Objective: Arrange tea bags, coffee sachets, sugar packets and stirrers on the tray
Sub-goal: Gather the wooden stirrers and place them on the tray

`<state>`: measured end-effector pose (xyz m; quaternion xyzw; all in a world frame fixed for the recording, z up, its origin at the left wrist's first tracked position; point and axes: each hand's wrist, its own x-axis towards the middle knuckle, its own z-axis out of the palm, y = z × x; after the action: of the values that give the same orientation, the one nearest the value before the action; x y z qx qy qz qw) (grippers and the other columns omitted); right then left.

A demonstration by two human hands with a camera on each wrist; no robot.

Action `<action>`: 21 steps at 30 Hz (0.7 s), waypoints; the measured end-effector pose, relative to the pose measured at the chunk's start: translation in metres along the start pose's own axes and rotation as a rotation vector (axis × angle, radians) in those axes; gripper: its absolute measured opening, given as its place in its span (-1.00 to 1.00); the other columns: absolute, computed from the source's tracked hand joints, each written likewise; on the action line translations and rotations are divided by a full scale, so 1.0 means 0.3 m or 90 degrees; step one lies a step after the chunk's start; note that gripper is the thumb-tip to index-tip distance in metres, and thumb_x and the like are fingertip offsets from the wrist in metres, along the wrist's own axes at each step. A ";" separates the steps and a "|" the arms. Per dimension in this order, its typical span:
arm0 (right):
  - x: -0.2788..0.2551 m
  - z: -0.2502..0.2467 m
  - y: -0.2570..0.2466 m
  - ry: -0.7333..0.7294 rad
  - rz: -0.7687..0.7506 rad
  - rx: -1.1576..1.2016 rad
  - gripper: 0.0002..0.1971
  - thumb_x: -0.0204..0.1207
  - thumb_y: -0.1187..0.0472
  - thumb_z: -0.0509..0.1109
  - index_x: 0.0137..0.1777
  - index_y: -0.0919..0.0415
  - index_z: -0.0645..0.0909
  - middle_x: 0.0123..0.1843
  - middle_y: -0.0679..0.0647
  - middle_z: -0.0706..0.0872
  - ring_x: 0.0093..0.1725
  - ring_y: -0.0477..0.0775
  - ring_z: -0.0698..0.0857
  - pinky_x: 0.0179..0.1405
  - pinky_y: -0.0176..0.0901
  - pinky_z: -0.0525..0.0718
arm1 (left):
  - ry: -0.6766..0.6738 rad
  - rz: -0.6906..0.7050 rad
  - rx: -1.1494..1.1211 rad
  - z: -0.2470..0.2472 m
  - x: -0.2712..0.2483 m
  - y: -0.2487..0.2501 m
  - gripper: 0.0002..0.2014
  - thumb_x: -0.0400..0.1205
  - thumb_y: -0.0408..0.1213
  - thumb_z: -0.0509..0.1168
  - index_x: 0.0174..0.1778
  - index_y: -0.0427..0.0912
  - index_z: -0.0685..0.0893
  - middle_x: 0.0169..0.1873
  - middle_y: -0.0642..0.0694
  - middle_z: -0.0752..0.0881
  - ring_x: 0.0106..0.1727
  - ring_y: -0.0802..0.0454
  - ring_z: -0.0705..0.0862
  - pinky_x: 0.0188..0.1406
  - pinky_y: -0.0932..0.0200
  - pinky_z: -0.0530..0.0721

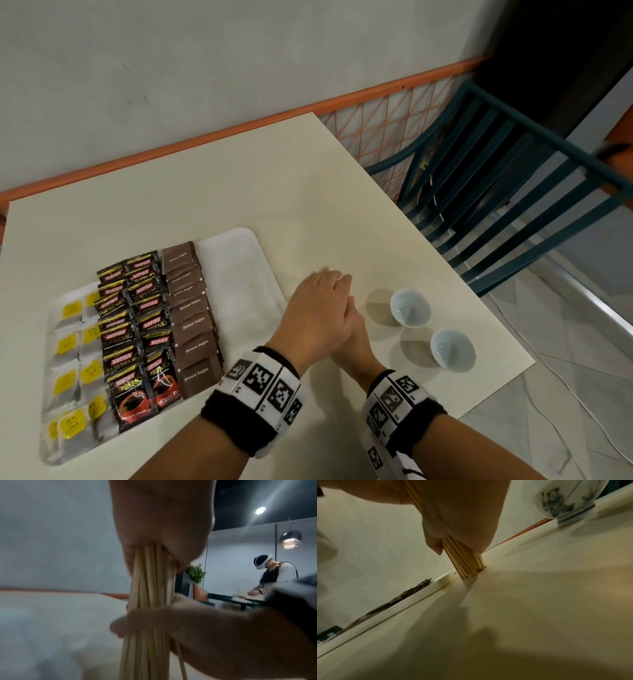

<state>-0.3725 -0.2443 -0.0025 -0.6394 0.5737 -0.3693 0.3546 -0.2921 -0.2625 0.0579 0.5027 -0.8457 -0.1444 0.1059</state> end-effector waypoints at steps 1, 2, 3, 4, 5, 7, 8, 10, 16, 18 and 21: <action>0.000 -0.002 -0.002 0.008 -0.011 -0.030 -0.83 0.57 0.26 0.28 0.10 0.27 0.58 -0.14 -0.10 0.58 -0.13 -0.08 0.58 -0.12 -0.14 0.63 | -0.026 -0.003 0.005 0.023 -0.003 -0.005 -0.43 0.65 -0.10 -0.23 0.53 -0.20 0.35 0.47 -0.13 0.47 0.48 -0.06 0.41 0.50 0.07 0.30; -0.002 -0.002 -0.001 0.017 -0.013 -0.045 -0.84 0.57 0.29 0.28 0.09 0.30 0.59 -0.18 -0.11 0.55 -0.16 -0.08 0.55 -0.15 -0.18 0.59 | -0.021 -0.001 -0.013 0.035 -0.005 -0.003 -0.41 0.61 -0.11 -0.24 0.44 -0.22 0.47 0.33 -0.15 0.60 0.31 -0.08 0.57 0.34 0.03 0.49; -0.001 -0.001 0.001 0.025 -0.008 -0.051 -0.86 0.56 0.30 0.28 0.06 0.30 0.59 -0.24 -0.17 0.52 -0.21 -0.11 0.53 -0.19 -0.24 0.55 | 0.014 0.007 -0.029 0.044 -0.001 0.003 -0.43 0.58 -0.14 -0.19 0.32 -0.24 0.58 0.14 -0.16 0.70 0.10 -0.09 0.68 0.13 -0.02 0.64; -0.003 0.000 0.001 0.034 -0.004 -0.048 -0.90 0.55 0.32 0.29 0.02 0.28 0.59 -0.29 -0.24 0.47 -0.28 -0.16 0.49 -0.25 -0.32 0.51 | 0.053 0.021 -0.028 0.058 0.000 0.006 -0.50 0.57 -0.17 -0.11 0.17 -0.24 0.67 -0.05 -0.14 0.75 -0.11 -0.08 0.71 -0.09 -0.02 0.71; -0.004 0.001 0.000 0.041 0.000 -0.045 -0.94 0.54 0.33 0.30 -0.02 0.24 0.57 -0.32 -0.29 0.42 -0.33 -0.19 0.47 -0.31 -0.41 0.45 | 0.096 0.032 -0.015 0.071 0.000 0.003 -0.59 0.57 -0.21 -0.03 0.02 -0.22 0.72 -0.20 -0.11 0.74 -0.26 -0.04 0.68 -0.25 0.01 0.71; -0.004 0.005 -0.003 0.034 -0.003 -0.053 -0.96 0.53 0.34 0.30 -0.06 0.26 0.57 -0.34 -0.31 0.37 -0.36 -0.27 0.46 -0.39 -0.51 0.41 | 0.151 0.042 0.016 0.083 -0.009 0.002 -0.71 0.59 -0.20 0.07 -0.18 -0.17 0.70 -0.35 -0.04 0.67 -0.38 0.02 0.60 -0.37 0.07 0.67; -0.005 0.007 -0.002 0.026 -0.008 -0.055 -0.93 0.52 0.34 0.30 -0.06 0.31 0.58 -0.34 -0.31 0.37 -0.35 -0.30 0.49 -0.38 -0.54 0.43 | 0.165 0.042 0.018 0.083 -0.014 0.002 -0.74 0.59 -0.16 0.11 -0.23 -0.15 0.68 -0.37 -0.02 0.66 -0.39 0.04 0.58 -0.36 0.10 0.65; -0.007 0.011 -0.002 0.024 -0.022 -0.039 -0.93 0.51 0.37 0.29 -0.08 0.35 0.60 -0.35 -0.30 0.37 -0.24 -0.45 0.53 -0.29 -0.62 0.45 | 0.191 0.041 0.007 0.090 -0.019 -0.010 -0.76 0.58 -0.10 0.19 -0.29 -0.12 0.66 -0.39 0.01 0.64 -0.38 0.06 0.58 -0.33 0.14 0.62; 0.006 0.020 -0.045 0.048 -0.052 0.036 -0.69 0.47 0.05 0.15 -0.13 0.28 0.60 -0.35 -0.27 0.46 -0.29 -0.21 0.56 -0.27 -0.22 0.58 | 0.314 0.093 -0.036 0.039 -0.026 -0.008 -0.84 0.56 -0.23 0.26 -0.17 -0.16 0.74 -0.23 -0.02 0.75 -0.12 0.05 0.67 -0.03 0.12 0.59; 0.010 0.021 -0.057 0.035 0.001 0.131 -0.52 0.41 -0.09 0.05 0.00 0.28 0.59 -0.26 -0.16 0.53 -0.20 -0.19 0.60 -0.12 -0.11 0.61 | 0.302 0.064 -0.009 0.042 -0.029 -0.003 -0.73 0.61 -0.23 0.17 0.04 -0.18 0.75 -0.03 -0.04 0.78 0.09 0.01 0.68 0.19 0.13 0.50; 0.002 0.021 -0.042 -0.037 0.006 0.007 -0.59 0.50 0.06 0.11 0.07 0.37 0.61 -0.13 0.10 0.65 -0.13 -0.11 0.53 -0.09 -0.21 0.45 | 0.206 0.019 0.065 0.068 -0.041 -0.012 -0.65 0.58 -0.24 0.08 0.08 -0.19 0.74 0.03 -0.06 0.78 0.09 -0.02 0.72 0.22 0.16 0.40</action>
<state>-0.3609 -0.2436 0.0056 -0.6450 0.5641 -0.3523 0.3762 -0.2899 -0.2504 0.0373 0.5118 -0.8310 -0.0167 0.2175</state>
